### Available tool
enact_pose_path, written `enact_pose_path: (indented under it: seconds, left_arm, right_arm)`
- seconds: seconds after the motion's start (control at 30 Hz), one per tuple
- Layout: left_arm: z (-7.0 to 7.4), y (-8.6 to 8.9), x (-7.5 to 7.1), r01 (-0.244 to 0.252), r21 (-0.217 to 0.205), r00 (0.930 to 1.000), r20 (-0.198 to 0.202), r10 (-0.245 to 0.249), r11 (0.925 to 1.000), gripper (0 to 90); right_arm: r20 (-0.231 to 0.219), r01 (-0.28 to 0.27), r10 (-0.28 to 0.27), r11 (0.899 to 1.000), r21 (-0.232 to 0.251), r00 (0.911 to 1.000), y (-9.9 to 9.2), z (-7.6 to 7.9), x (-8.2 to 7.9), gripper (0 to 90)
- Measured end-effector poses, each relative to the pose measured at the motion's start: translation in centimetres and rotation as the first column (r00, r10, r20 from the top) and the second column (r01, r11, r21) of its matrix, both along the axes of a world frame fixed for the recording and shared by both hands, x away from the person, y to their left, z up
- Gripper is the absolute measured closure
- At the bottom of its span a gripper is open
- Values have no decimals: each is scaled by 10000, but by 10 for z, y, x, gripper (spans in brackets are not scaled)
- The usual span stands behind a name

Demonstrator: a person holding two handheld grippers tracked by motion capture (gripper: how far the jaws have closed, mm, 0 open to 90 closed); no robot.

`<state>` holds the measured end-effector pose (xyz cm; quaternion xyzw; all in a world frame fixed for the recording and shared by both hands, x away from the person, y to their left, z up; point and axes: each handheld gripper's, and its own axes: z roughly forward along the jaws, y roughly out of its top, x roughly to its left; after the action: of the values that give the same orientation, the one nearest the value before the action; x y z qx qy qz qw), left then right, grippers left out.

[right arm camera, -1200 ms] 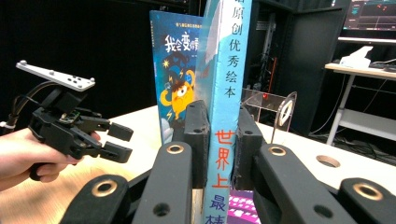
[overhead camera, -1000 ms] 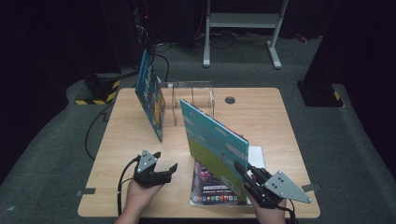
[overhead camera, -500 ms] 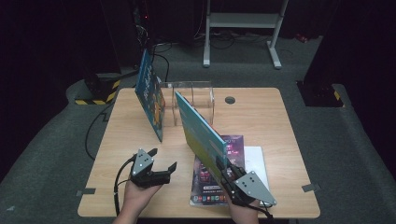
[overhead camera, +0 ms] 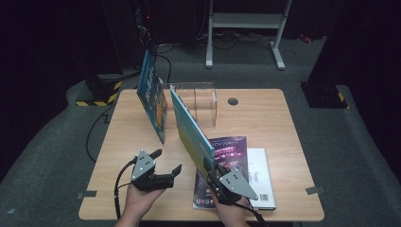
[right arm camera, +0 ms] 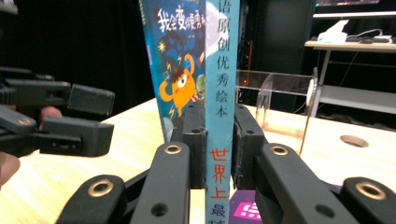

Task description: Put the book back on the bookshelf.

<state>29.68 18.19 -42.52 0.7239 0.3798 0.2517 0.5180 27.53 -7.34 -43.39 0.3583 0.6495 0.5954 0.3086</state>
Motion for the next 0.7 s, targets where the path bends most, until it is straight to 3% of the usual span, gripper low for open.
enact_pose_path:
  seconds: [0.1,0.27,0.43,0.7]
  left_arm:
    - [3,-2,-1,95,-66,9999,64,-94,9999,120]
    - [11,-10,-4,410,-527,9990,220,-399,9978,120]
    - [23,-22,-12,802,-744,9948,690,-751,9940,119]
    - [36,-36,-16,1070,-1090,9899,1046,-957,9883,104]
  right_arm:
    - [-36,-61,61,10000,-50,10000,4,-2,2,783]
    - [-29,-157,157,9998,-123,9999,13,-6,4,782]
    - [-9,-176,176,9998,-97,9998,17,-8,6,779]
    - [12,-204,204,9998,0,9998,21,-10,6,774]
